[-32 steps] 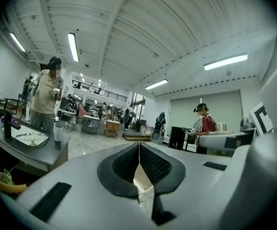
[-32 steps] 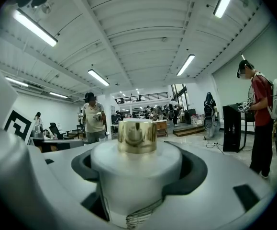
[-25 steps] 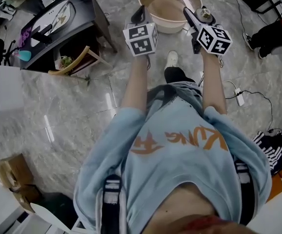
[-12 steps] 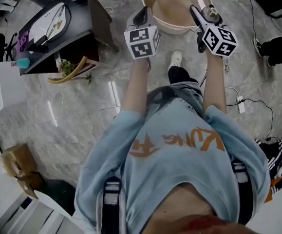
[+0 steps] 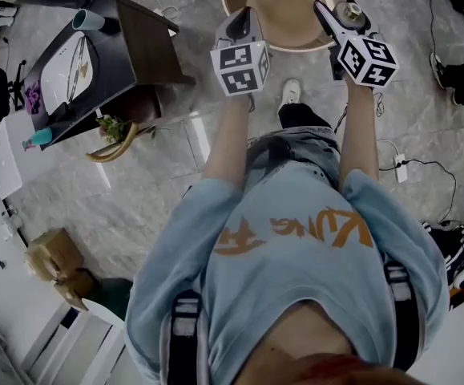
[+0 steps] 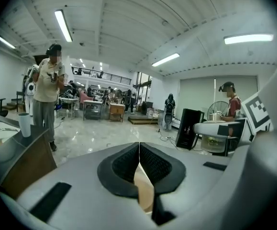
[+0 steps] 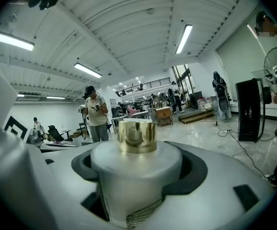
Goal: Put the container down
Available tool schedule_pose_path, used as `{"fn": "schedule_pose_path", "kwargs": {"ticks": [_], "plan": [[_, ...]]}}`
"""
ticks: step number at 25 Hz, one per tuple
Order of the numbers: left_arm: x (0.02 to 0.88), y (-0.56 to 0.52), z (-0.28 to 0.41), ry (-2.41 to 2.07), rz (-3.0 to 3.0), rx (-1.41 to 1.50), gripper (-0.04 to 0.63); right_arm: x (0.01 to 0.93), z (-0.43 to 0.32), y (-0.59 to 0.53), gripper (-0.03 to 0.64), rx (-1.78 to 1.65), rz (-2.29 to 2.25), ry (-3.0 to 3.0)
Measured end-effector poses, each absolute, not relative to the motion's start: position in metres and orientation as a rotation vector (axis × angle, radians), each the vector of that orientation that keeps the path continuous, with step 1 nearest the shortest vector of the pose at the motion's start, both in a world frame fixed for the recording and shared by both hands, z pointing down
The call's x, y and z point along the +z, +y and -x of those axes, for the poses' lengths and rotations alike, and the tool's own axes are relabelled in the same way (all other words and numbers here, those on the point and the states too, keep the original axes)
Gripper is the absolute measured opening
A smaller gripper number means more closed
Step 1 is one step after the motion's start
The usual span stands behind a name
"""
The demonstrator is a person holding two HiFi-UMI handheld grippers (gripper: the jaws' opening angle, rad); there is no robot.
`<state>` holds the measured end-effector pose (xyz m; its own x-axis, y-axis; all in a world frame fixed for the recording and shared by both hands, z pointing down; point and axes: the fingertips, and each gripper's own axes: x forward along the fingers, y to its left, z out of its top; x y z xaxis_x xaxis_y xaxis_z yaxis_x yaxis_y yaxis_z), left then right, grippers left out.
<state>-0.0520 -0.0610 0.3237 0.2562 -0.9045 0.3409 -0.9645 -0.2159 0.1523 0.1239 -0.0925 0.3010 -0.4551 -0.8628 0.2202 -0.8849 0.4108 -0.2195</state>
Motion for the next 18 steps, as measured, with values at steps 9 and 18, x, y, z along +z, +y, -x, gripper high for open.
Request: {"fn": "schedule_pose_path", "kwargs": {"ticks": [9, 18], "plan": [[0.333, -0.147, 0.039, -1.729, -2.152, 0.247, 0.029, 0.313, -0.131, -0.185, 0.360, 0.450, -1.518, -2.600], [0.361, -0.179, 0.059, -1.710, -2.087, 0.338, 0.029, 0.357, -0.125, -0.207, 0.359, 0.578, -1.487, -2.582]]}}
